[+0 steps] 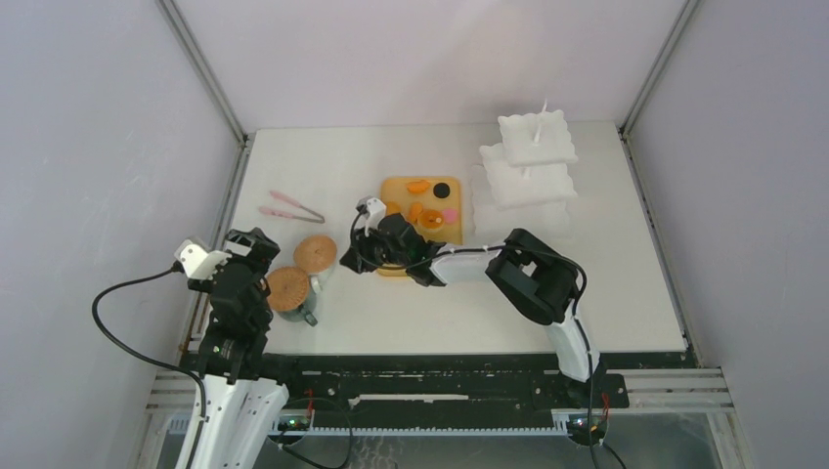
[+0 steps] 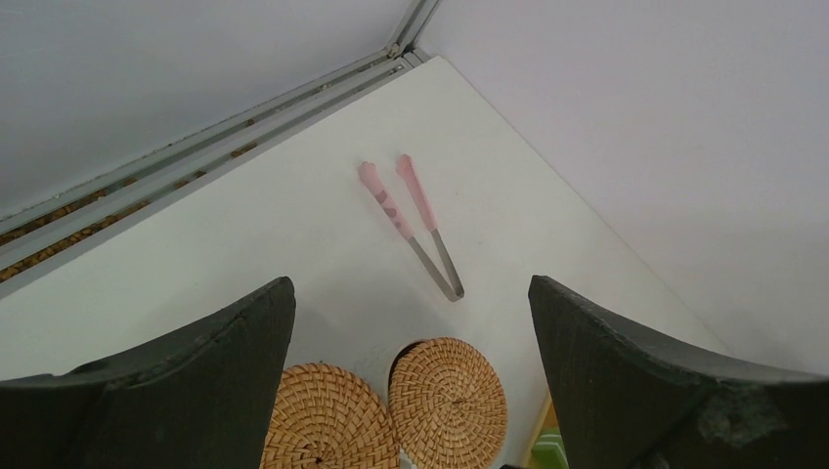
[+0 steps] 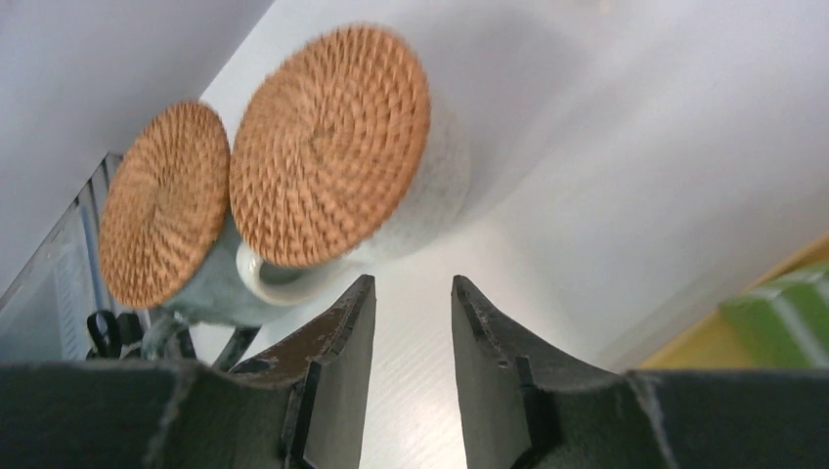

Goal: Serve the afternoon tea
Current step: Move the cup to the center of the board.

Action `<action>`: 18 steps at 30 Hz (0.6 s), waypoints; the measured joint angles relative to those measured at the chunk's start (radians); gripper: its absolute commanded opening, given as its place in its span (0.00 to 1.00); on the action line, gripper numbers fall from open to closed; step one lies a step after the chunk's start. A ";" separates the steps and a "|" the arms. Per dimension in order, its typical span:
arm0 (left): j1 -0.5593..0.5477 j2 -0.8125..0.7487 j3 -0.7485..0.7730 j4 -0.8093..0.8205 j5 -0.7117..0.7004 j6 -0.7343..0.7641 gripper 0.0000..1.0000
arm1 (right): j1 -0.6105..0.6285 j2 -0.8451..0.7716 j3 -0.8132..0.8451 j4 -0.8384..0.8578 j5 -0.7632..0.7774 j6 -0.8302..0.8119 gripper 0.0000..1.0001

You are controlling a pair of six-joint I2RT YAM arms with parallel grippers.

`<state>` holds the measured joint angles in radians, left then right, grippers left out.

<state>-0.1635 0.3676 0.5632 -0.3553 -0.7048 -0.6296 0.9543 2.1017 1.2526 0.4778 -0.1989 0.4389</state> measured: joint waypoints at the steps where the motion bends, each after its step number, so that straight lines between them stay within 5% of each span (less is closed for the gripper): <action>1: 0.000 0.000 0.000 0.000 0.000 0.000 0.94 | -0.005 0.000 0.019 -0.021 0.007 -0.007 0.42; 18: 0.000 0.010 0.000 0.000 -0.001 0.000 0.94 | -0.003 0.070 0.274 -0.238 0.048 -0.079 0.42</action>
<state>-0.1635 0.3775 0.5632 -0.3550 -0.7055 -0.6292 0.9508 2.1719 1.5265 0.2394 -0.1505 0.3599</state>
